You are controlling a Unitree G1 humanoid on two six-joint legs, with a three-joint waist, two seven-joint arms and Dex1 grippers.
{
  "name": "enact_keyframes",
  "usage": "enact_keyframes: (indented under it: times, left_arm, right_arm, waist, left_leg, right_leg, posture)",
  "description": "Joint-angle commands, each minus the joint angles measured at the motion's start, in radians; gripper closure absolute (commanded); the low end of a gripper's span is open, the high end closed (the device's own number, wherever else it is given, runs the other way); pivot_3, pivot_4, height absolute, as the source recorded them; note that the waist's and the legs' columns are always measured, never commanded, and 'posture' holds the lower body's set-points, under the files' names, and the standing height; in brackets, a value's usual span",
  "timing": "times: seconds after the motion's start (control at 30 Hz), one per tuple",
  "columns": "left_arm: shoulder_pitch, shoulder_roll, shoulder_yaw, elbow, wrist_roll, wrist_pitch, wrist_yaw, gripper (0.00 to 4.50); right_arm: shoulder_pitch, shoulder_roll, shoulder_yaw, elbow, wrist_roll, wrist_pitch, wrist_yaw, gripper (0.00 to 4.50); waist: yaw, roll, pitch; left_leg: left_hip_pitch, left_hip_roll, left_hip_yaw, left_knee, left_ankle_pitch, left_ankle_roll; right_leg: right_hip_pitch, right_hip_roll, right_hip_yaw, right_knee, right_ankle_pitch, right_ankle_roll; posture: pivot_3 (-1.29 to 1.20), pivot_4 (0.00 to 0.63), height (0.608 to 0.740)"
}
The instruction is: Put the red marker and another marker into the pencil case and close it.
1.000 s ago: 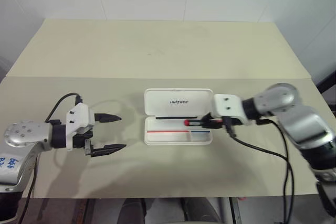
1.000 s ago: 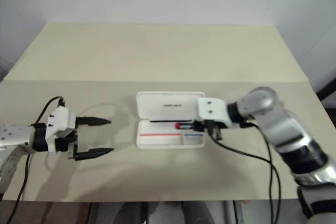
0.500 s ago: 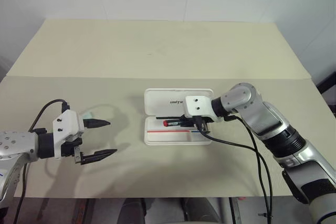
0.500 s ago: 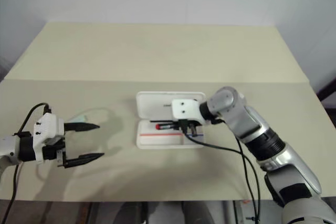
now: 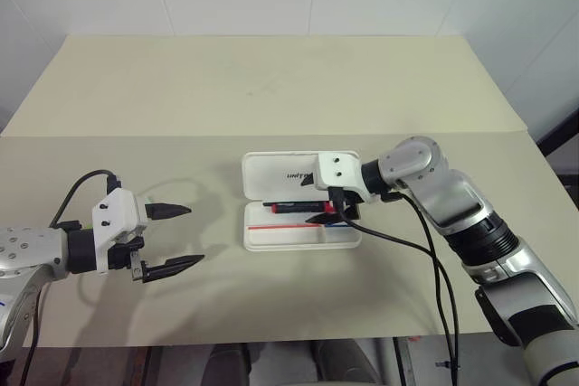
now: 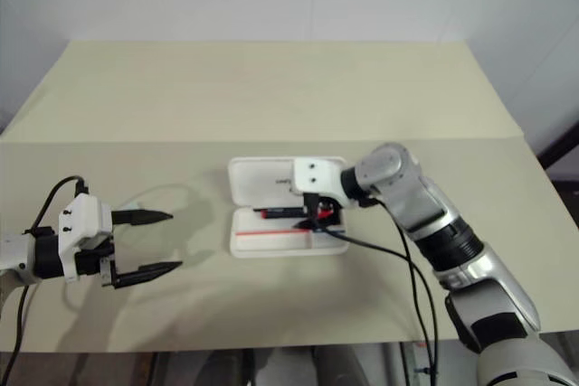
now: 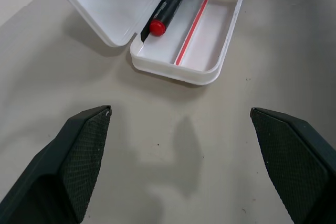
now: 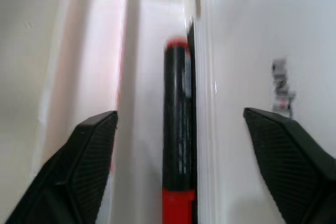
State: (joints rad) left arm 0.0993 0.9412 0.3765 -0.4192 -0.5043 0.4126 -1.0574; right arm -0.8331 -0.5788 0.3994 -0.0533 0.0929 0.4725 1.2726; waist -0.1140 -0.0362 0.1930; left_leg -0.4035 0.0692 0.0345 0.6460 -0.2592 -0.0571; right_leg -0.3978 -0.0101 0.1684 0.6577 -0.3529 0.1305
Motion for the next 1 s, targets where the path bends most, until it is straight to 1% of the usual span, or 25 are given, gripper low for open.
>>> enact_keyframes:
  times: [0.03, 0.07, 0.17, 0.23, 0.27, 0.33, 0.37, 0.5, 0.53, 0.6, 0.63, 0.7, 0.77, 0.83, 1.0]
  left_arm:
    - [0.004, -0.002, 0.028, -0.002, -0.005, -0.021, -0.002, 0.00]
    - [0.003, -0.001, 0.031, 0.003, -0.002, -0.024, -0.001, 0.00]
    - [0.008, 0.012, 0.061, 0.031, 0.019, -0.028, 0.009, 0.00]
    - [0.022, 0.036, 0.100, 0.079, 0.058, -0.038, 0.014, 0.00]
    - [0.029, 0.047, 0.120, 0.108, 0.076, -0.037, 0.019, 0.00]
    - [0.043, 0.066, 0.152, 0.169, 0.099, -0.044, 0.014, 0.00]
    - [0.053, 0.086, 0.175, 0.213, 0.120, -0.037, 0.017, 0.00]
    - [0.078, 0.186, 0.236, 0.404, 0.206, -0.070, -0.008, 0.00]
    - [0.069, 0.237, 0.238, 0.447, 0.218, -0.037, -0.024, 0.00]
    - [0.050, 0.305, 0.232, 0.516, 0.232, -0.012, -0.057, 0.00]
    - [0.031, 0.357, 0.208, 0.559, 0.242, 0.006, -0.081, 0.00]
    - [-0.024, 0.430, 0.146, 0.632, 0.260, 0.012, -0.108, 0.00]
    - [-0.105, 0.471, 0.062, 0.686, 0.274, 0.013, -0.121, 0.00]
    - [-0.183, 0.484, -0.015, 0.724, 0.276, 0.018, -0.148, 0.00]
    - [-0.420, 0.420, -0.246, 0.802, 0.345, 0.016, -0.184, 0.00]
  right_arm:
    - [0.019, -0.007, -0.106, -0.118, 0.132, 0.050, 0.026, 0.50]
    - [0.030, -0.010, -0.122, -0.133, 0.154, 0.062, 0.023, 0.50]
    - [0.084, -0.001, -0.222, -0.179, 0.251, 0.033, 0.012, 0.50]
    - [0.100, 0.012, -0.291, -0.178, 0.332, 0.091, -0.015, 0.50]
    - [0.108, 0.010, -0.314, -0.175, 0.345, 0.083, -0.027, 0.50]
    - [0.119, -0.004, -0.318, -0.176, 0.338, 0.064, -0.043, 0.15]
    - [0.138, -0.021, -0.339, -0.178, 0.335, 0.037, -0.042, 0.04]
    - [0.183, -0.058, -0.408, -0.221, 0.389, 0.080, -0.076, 0.04]
    - [0.194, -0.078, -0.426, -0.223, 0.400, 0.095, -0.079, 0.04]
    - [0.202, -0.093, -0.436, -0.230, 0.411, 0.114, -0.098, 0.04]
    - [0.207, -0.099, -0.441, -0.229, 0.416, 0.112, -0.104, 0.04]
    - [0.218, -0.100, -0.443, -0.236, 0.421, 0.109, -0.122, 0.04]
    - [0.232, -0.096, -0.444, -0.256, 0.430, 0.113, -0.145, 0.04]
    - [0.240, -0.089, -0.439, -0.281, 0.440, 0.122, -0.170, 0.04]
    - [0.262, -0.088, -0.445, -0.335, 0.468, 0.143, -0.228, 0.04]
  waist:
    - [0.001, 0.000, 0.000]
    - [0.001, 0.000, 0.000]
    - [0.002, 0.000, 0.000]
    - [0.002, 0.000, 0.000]
    - [-0.001, 0.000, 0.000]
    - [-0.005, -0.001, 0.000]
    - [-0.006, -0.001, 0.000]
    - [-0.009, -0.001, 0.000]
    - [-0.009, -0.002, 0.001]
    - [-0.009, -0.005, 0.002]
    - [-0.009, -0.005, 0.002]
    - [-0.008, -0.006, 0.002]
    - [-0.005, -0.006, 0.002]
    - [-0.003, -0.006, 0.002]
    - [0.000, -0.006, 0.002]
  left_leg:
    - [0.000, 0.000, 0.000, 0.000, 0.000, 0.000]
    - [0.000, 0.000, 0.000, 0.000, 0.000, 0.000]
    - [0.000, 0.000, -0.001, 0.000, 0.000, 0.000]
    - [0.000, 0.000, 0.000, 0.000, 0.000, 0.000]
    - [0.000, 0.000, 0.000, 0.000, 0.000, 0.000]
    - [0.000, 0.000, 0.000, 0.000, 0.000, 0.000]
    - [0.000, 0.000, 0.000, 0.000, 0.000, 0.000]
    - [0.000, 0.000, 0.000, -0.003, 0.000, 0.000]
    - [0.000, 0.000, 0.000, -0.003, 0.000, 0.000]
    - [-0.001, 0.000, 0.000, -0.004, 0.000, 0.000]
    - [-0.001, 0.000, 0.000, -0.005, 0.000, 0.000]
    - [-0.001, 0.000, 0.001, -0.007, 0.000, 0.000]
    - [-0.001, 0.000, 0.001, -0.010, 0.001, -0.001]
    - [-0.002, -0.001, 0.003, -0.013, 0.001, -0.002]
    - [-0.004, 0.000, 0.003, -0.017, 0.001, -0.002]
  right_leg:
    - [0.000, 0.000, 0.000, 0.000, 0.000, 0.000]
    - [0.000, 0.000, 0.000, 0.000, 0.000, 0.000]
    - [0.001, 0.000, -0.001, -0.001, 0.000, 0.000]
    - [0.001, 0.000, -0.001, -0.001, 0.000, 0.000]
    - [0.001, 0.000, -0.001, 0.000, 0.000, 0.000]
    - [0.001, 0.000, 0.000, 0.000, 0.000, 0.000]
    - [0.001, 0.000, 0.000, 0.000, 0.000, 0.000]
    - [0.000, 0.000, 0.000, -0.002, -0.001, -0.001]
    - [-0.001, 0.000, -0.001, -0.002, -0.001, -0.001]
    - [-0.003, 0.000, -0.001, -0.001, -0.001, -0.001]
    - [-0.003, 0.000, -0.001, -0.001, -0.001, -0.001]
    - [-0.004, -0.001, -0.001, -0.002, -0.002, -0.002]
    - [-0.006, -0.001, -0.001, -0.002, -0.002, -0.002]
    - [-0.008, -0.001, 0.000, -0.002, -0.002, -0.003]
    - [-0.014, 0.001, 0.000, 0.001, -0.004, -0.003]
  posture:
    - [0.00, 0.150, 0.740]
    - [0.00, 0.150, 0.740]
    - [0.00, 0.150, 0.740]
    - [0.00, 0.150, 0.740]
    - [0.00, 0.150, 0.740]
    - [0.00, 0.150, 0.740]
    - [0.00, 0.150, 0.740]
    - [0.00, 0.150, 0.740]
    - [0.00, 0.150, 0.740]
    - [0.00, 0.150, 0.740]
    - [0.00, 0.150, 0.740]
    - [0.00, 0.150, 0.740]
    - [0.00, 0.150, 0.740]
    - [0.00, 0.150, 0.740]
    - [0.00, 0.150, 0.740]
